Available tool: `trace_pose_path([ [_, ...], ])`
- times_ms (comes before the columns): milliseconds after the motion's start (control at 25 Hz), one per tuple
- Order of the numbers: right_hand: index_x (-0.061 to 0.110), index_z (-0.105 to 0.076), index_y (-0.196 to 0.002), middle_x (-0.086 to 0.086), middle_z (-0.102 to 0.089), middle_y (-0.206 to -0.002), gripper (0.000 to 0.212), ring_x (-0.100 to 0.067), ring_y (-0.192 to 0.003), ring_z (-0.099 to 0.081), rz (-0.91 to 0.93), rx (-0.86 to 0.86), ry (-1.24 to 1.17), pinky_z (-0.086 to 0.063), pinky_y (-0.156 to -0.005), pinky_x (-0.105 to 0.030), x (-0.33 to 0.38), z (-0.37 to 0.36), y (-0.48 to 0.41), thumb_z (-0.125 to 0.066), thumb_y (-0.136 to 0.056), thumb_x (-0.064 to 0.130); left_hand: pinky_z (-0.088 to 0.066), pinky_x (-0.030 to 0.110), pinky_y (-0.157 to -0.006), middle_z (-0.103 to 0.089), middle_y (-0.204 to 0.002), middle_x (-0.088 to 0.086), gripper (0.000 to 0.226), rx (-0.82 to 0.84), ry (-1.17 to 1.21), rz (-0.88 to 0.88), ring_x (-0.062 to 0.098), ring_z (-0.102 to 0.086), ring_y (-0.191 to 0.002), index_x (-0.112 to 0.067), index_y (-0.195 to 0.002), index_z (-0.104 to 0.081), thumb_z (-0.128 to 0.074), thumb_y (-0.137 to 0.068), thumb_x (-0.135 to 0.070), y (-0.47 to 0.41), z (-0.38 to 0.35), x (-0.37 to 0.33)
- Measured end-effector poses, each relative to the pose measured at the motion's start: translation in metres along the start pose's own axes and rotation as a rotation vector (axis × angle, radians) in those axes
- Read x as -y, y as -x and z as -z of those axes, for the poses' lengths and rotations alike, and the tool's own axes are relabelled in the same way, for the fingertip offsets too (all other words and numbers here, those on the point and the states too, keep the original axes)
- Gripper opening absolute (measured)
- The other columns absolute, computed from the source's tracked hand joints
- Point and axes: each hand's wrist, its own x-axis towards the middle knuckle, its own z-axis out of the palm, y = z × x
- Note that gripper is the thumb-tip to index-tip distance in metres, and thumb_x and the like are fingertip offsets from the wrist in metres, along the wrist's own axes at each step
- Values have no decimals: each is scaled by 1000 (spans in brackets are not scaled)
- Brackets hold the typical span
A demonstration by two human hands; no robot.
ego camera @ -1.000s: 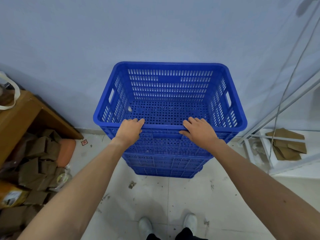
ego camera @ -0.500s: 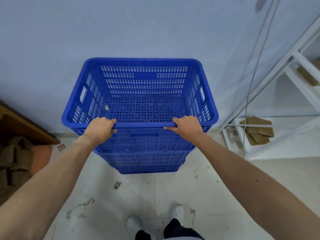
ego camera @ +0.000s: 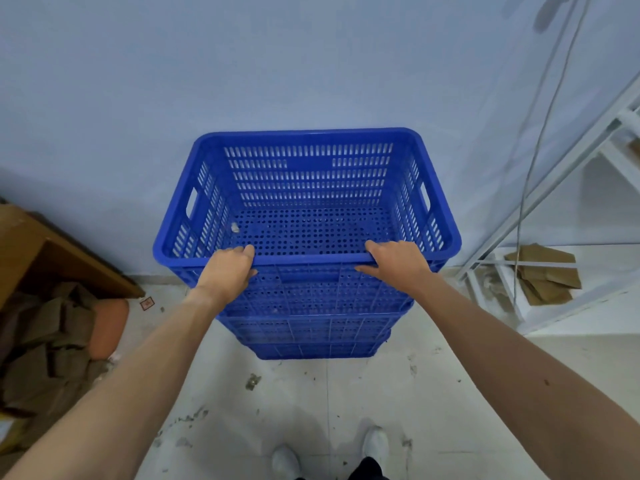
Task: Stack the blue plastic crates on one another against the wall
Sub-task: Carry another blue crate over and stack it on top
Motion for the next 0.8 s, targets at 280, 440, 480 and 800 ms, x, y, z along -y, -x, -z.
trace_pose_path([
  [280, 14, -55, -112, -7, -62, -107, 46, -30, -103, -57, -184, -108, -31, -44, -93, -42, 22, -13, 5, -53, -93, 56, -47, 40, -79, -60, -101, 7, 30, -10, -14, 9, 27, -60, -87, -13, -119, -46, -51, -101, -37, 2, 2, 4],
  [440, 9, -50, -112, -11, -56, -108, 48, -31, -101, -54, -360, -113, -33, -43, -91, -41, 47, -13, 16, -56, -93, 53, -46, 37, -59, -60, -88, 4, 33, 30, 9, 18, 25, -56, -68, -13, -111, -48, -51, -99, -43, 11, 3, 15],
  [480, 9, -49, -113, -11, -55, -109, 48, -31, -102, -53, -383, -98, -31, -43, -92, -42, 50, -12, 18, -55, -93, 52, -49, 38, -62, -61, -89, 5, 31, 49, 23, -5, 25, -59, -71, -13, -111, -48, -51, -100, -42, 13, 4, 20],
  [800, 9, -45, -125, -17, -53, -118, 47, -37, -115, -49, -503, -37, -39, -30, -111, -51, 64, -11, 20, -48, -97, 46, -50, 39, -69, -66, -85, 7, 14, 67, -55, -203, 24, -51, -68, -15, -110, -56, -54, -99, -23, 18, 21, 49],
])
